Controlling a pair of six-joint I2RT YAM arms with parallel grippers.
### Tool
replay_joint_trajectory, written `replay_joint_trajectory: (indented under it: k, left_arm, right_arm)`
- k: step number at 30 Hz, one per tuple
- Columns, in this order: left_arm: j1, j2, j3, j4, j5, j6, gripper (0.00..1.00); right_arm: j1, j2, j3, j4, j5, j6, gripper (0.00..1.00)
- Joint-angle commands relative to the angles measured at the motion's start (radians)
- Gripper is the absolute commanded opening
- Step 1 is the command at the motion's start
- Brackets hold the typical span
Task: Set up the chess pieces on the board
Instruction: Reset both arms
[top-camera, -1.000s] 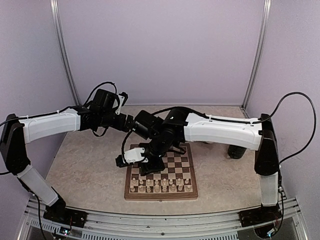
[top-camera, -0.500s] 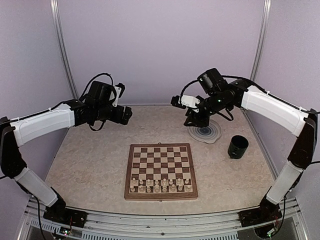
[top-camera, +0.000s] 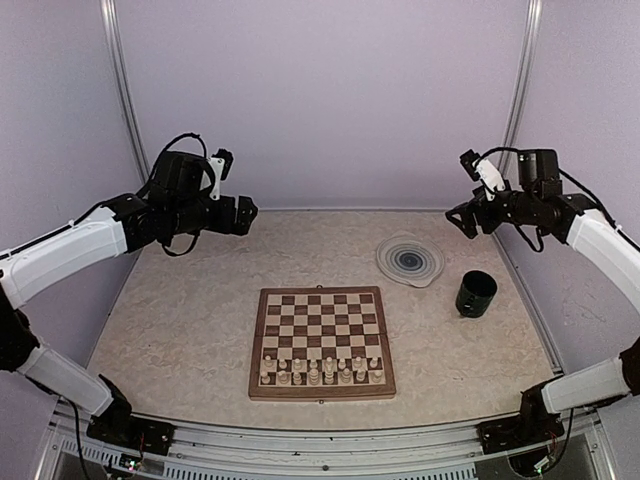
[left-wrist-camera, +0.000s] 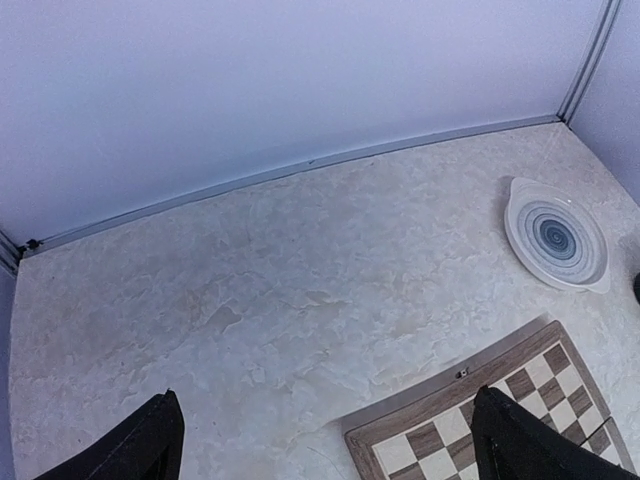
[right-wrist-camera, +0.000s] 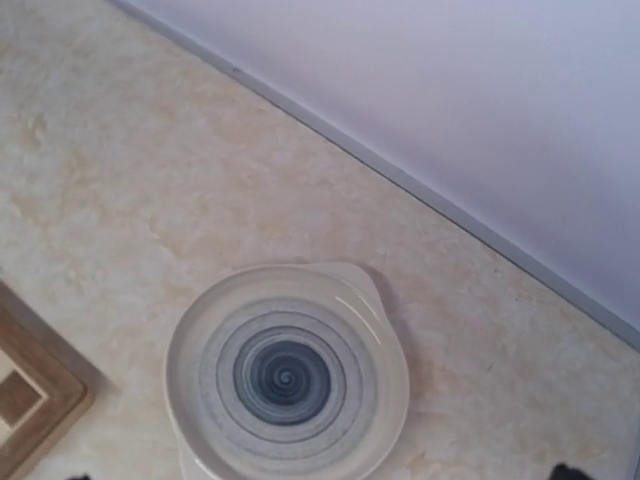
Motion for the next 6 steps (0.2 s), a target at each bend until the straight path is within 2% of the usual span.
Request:
replay_joint_trajectory:
  k: [1, 6]
  left_arm:
    - [-0.015, -0.039, 0.0, 0.042, 0.041, -0.059, 0.99]
    - [-0.029, -0.041, -0.001, 0.039, 0.049, -0.08, 0.99]
  right_arm:
    - [-0.018, -0.091, -0.098, 0.169, 0.026, 0.142, 0.99]
    - [-0.04, -0.151, -0.137, 0.192, -0.028, 0.192, 0.99]
